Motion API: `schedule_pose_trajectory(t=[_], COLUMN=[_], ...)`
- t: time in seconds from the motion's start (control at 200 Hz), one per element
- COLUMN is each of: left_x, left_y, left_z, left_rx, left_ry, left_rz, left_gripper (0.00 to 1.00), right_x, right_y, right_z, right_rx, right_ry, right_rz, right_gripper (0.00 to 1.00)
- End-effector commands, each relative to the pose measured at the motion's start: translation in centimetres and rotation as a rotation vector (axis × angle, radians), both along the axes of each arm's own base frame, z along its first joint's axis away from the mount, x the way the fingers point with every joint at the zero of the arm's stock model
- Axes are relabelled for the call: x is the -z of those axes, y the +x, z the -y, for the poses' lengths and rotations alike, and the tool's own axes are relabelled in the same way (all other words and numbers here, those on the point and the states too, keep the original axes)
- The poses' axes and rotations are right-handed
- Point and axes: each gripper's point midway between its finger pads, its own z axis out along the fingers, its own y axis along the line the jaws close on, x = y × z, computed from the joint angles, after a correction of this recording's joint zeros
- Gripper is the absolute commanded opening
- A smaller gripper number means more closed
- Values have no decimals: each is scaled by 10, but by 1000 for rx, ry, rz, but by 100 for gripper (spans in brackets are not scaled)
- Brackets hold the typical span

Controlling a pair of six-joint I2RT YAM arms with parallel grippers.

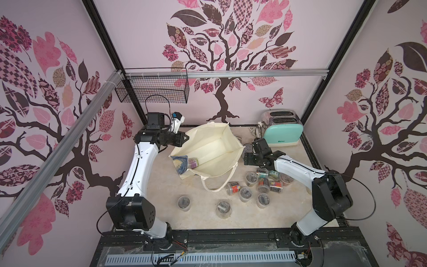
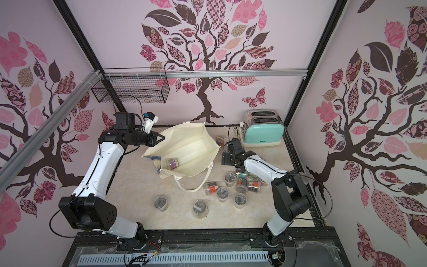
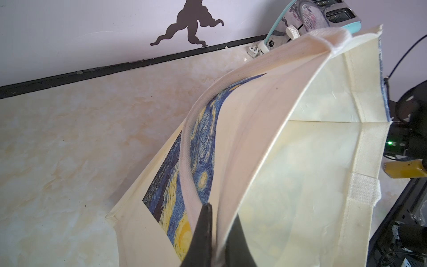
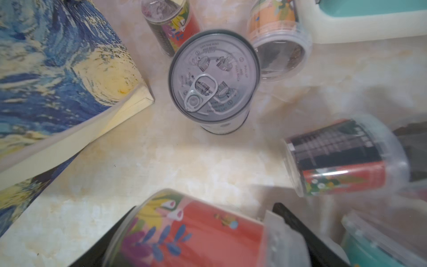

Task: Take out the seed jars from the canvas bag
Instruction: Place the seed jar at the center of the board.

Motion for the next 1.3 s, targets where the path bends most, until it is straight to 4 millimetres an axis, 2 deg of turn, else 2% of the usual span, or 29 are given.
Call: schedule_pose_trajectory(t=[0.0,0.14,0.235,0.405,0.52,0.635,0.715,0.795,0.875,1.04,1.155,1.24,1.296], left_x=[-3,-6,-6,-8,-9,-9,-9,-9,-8,-6,-8,-9,-9], left_y=[2,2,1,-6,-9,-12,-13,-15,-16,-20,-21,-22,-23], left_z=[1,3,5,10,12,13,14,15,15,16,17,18,18], left_rx=[16,25,40,80,95,106,112,118,124,135,140,145,149], left_ry=[-12,-21,-25,-42,-44,-46,-48,-50,-46,-43,-50,-57,-59], left_rz=[3,6,6,6,10,12,13,14,16,14,18,17,13], left_gripper=[0,0,0,0,0,0,0,0,0,0,0,0,0], right_x=[7,28,36,49,47,34,24,8,-19,-105,-170,-209,-227], right_y=[19,27,31,30,30,31,30,29,27,12,-14,-35,-49], right_z=[-9,-10,-13,-5,-3,-2,-1,2,3,2,-18,-34,-50], right_rx=[-23,-23,-27,-5,-4,-7,-9,1,4,-44,-202,-297,-372], right_ry=[17,-5,-7,-47,-55,-54,-58,-54,-36,34,140,213,216], right_rz=[47,25,15,12,16,45,58,79,120,241,319,369,401], right_gripper=[76,78,80,86,92,99,99,100,100,100,99,98,99])
